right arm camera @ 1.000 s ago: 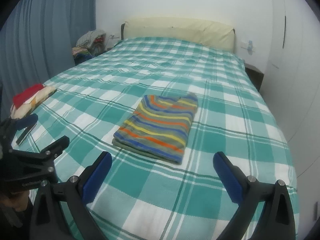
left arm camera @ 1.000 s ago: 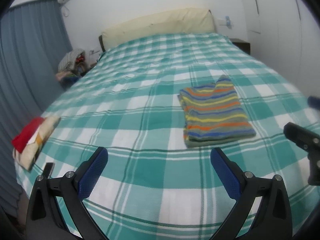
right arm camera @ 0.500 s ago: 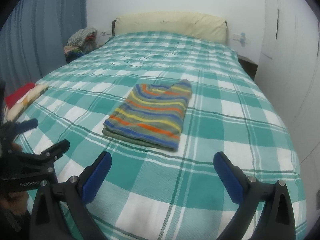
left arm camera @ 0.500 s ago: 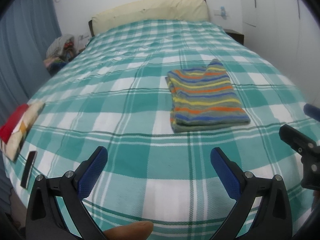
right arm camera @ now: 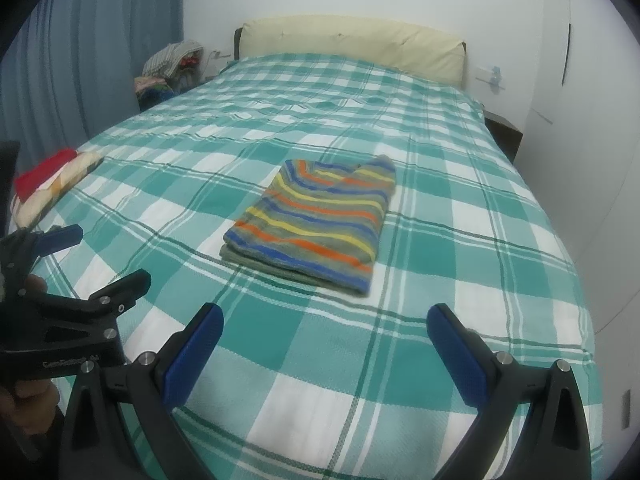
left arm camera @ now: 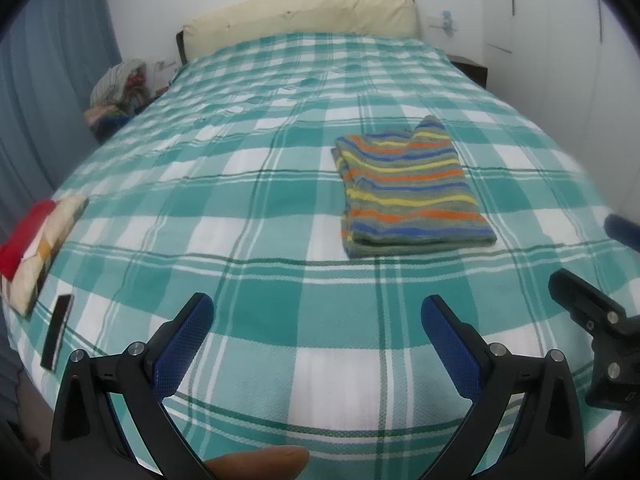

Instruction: Fold small clothes

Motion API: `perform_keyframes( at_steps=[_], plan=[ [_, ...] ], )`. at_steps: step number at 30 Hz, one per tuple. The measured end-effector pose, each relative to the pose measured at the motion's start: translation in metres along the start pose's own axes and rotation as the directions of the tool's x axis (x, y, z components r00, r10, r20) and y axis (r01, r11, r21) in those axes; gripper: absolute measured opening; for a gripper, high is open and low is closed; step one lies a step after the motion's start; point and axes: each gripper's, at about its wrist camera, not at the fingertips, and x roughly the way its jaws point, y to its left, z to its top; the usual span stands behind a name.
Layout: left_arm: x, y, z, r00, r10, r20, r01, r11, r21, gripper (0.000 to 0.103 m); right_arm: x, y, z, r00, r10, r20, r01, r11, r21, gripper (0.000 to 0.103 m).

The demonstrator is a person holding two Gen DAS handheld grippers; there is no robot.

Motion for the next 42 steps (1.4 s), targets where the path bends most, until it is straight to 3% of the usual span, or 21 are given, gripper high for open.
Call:
perform_keyframes(
  at_steps=[12,36,42],
  plan=[
    [0.0027,0.0003,-0.0005,1.0,-0.003,-0.002,0.003,1.0,-0.006,0.103,-0.0016,-0.0054,-0.0015,0.998,-0.063,0.001,0.063,0.997,0.038,0.101],
    [-0.0011,0.0029,0.0018,1.0,0.019,0.018,-0.019,1.0,-0.01,0.103,-0.0019,-0.0045,-0.0026,0.997,-0.083,-0.011,0.083,0.994,0.069,0.101],
    [0.0011,0.0063,0.0009,0.999,-0.034,0.009,0.035,0.999,-0.032,0.103,-0.0015,-0.0077,-0.0028,0.996,-0.088,-0.018,0.089,0.994,0.069,0.101]
  ],
)
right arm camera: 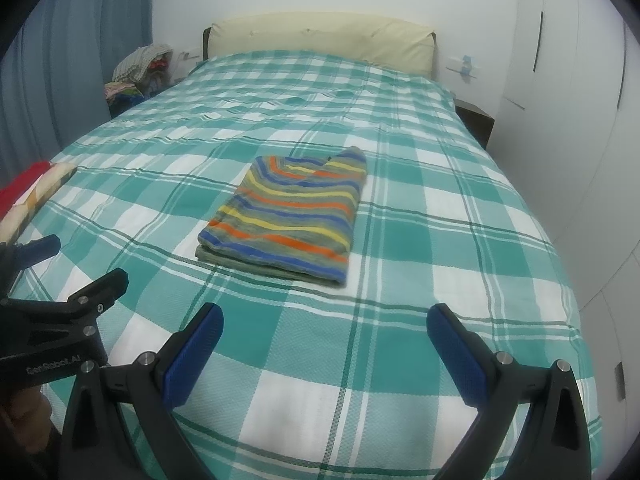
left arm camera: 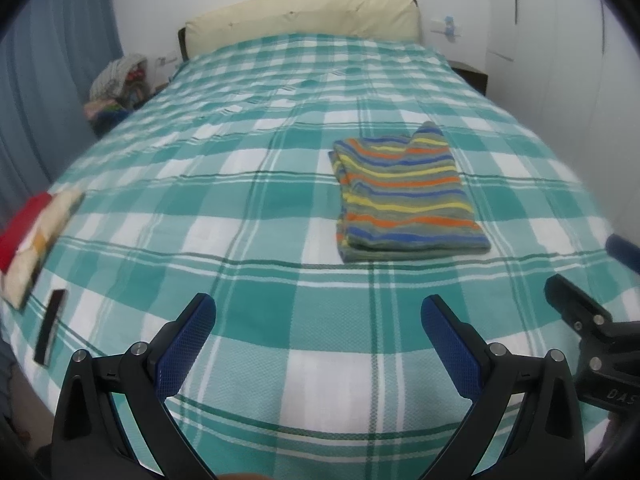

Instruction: Fold small clothes

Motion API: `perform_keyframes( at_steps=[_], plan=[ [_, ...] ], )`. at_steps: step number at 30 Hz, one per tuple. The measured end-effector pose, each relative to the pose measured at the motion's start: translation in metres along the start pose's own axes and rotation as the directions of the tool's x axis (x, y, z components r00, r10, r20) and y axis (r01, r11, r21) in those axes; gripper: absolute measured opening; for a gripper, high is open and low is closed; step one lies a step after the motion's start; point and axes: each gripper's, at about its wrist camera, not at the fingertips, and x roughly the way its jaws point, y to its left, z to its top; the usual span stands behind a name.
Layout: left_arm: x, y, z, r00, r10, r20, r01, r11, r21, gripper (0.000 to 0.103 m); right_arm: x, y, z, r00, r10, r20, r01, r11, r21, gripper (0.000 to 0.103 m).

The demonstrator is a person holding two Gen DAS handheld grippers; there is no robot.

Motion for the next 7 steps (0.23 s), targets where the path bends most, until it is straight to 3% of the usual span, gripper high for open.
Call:
perform_keyframes(
  at_steps=[7],
  plan=[
    [-0.0056,-0.0036,-0.0012,1.0,0.007,0.03,-0.007,1.0,0.0,0.103,0.0003,0.0007,-0.0002,1.0,0.0,0.001,0.0,1.0,0.002,0.101]
  ],
)
